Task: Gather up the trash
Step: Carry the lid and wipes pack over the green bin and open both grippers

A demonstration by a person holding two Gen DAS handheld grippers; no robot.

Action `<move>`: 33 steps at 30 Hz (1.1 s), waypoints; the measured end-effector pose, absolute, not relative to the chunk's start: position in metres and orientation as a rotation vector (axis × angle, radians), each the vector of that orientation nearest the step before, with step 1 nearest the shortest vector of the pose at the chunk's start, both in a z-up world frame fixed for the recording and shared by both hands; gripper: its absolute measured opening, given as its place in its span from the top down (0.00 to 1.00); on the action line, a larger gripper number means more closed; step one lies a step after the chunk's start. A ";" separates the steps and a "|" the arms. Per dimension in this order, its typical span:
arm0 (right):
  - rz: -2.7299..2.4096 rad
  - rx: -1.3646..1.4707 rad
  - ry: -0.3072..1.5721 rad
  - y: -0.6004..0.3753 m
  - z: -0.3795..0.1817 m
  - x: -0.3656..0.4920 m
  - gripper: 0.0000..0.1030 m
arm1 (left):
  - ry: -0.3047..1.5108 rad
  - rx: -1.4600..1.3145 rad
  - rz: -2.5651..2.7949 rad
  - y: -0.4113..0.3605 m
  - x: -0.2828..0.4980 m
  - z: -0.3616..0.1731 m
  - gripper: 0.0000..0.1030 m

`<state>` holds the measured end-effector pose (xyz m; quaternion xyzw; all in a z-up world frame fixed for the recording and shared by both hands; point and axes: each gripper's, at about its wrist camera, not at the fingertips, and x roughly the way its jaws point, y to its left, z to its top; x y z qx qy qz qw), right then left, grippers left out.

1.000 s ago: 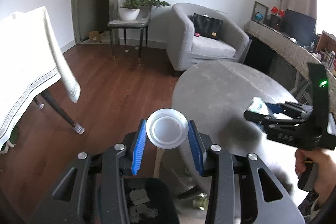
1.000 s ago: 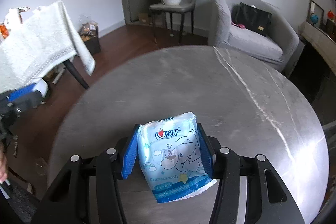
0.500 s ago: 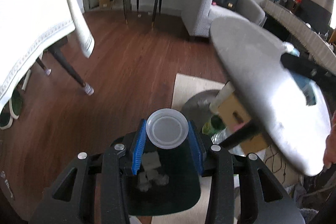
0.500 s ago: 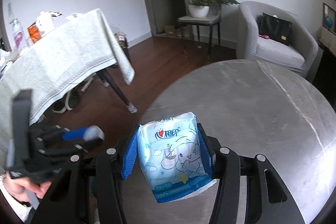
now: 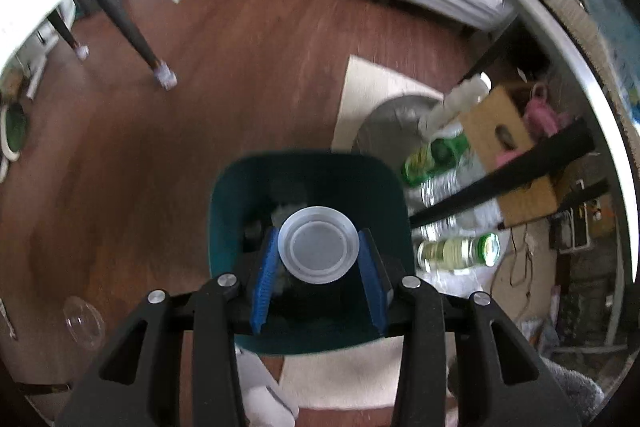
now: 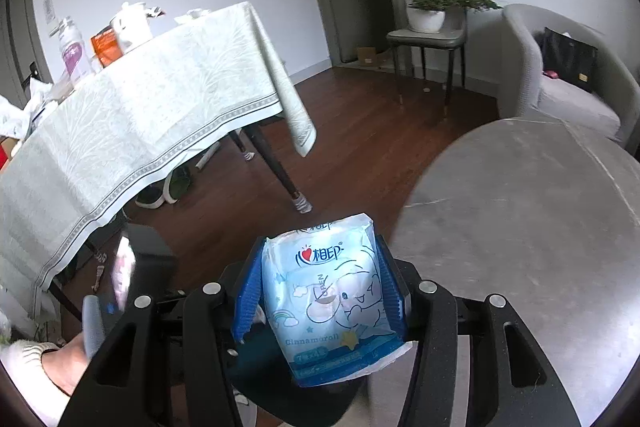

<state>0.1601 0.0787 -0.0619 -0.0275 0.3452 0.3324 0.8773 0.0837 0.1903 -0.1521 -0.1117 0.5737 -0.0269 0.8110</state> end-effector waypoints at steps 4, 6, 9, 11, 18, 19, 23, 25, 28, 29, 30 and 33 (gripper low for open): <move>0.717 -0.066 0.743 0.098 -0.069 0.161 0.49 | 1.236 -0.235 -0.054 0.202 0.077 -0.154 0.44; 0.724 -0.074 0.757 0.108 -0.073 0.161 0.49 | 1.226 -0.242 -0.046 0.209 0.076 -0.151 0.43; 0.730 -0.090 0.785 0.120 -0.084 0.163 0.49 | 1.195 -0.260 -0.030 0.225 0.071 -0.141 0.40; 0.730 -0.104 0.804 0.127 -0.092 0.164 0.49 | 1.168 -0.266 -0.018 0.233 0.069 -0.132 0.40; 0.727 -0.181 0.897 0.158 -0.128 0.165 0.49 | 1.038 -0.226 0.024 0.249 0.056 -0.092 0.38; 0.727 -0.190 0.910 0.161 -0.133 0.164 0.49 | 1.019 -0.217 0.030 0.250 0.055 -0.086 0.38; 0.725 -0.223 0.969 0.173 -0.159 0.163 0.49 | 0.948 -0.197 0.047 0.253 0.049 -0.067 0.43; 0.722 -0.248 1.005 0.179 -0.175 0.161 0.49 | 0.914 -0.205 0.055 0.254 0.047 -0.056 0.48; 0.711 -0.289 1.044 0.183 -0.194 0.157 0.49 | 0.856 -0.203 0.063 0.255 0.043 -0.038 0.56; 0.705 -0.305 1.053 0.183 -0.200 0.155 0.49 | 0.841 -0.192 0.071 0.255 0.041 -0.034 0.56; 0.700 -0.319 1.057 0.183 -0.204 0.153 0.49 | 0.813 -0.175 0.081 0.254 0.039 -0.027 0.56; 0.687 -0.387 1.074 0.184 -0.217 0.147 0.46 | 0.760 -0.164 0.085 0.254 0.034 -0.013 0.56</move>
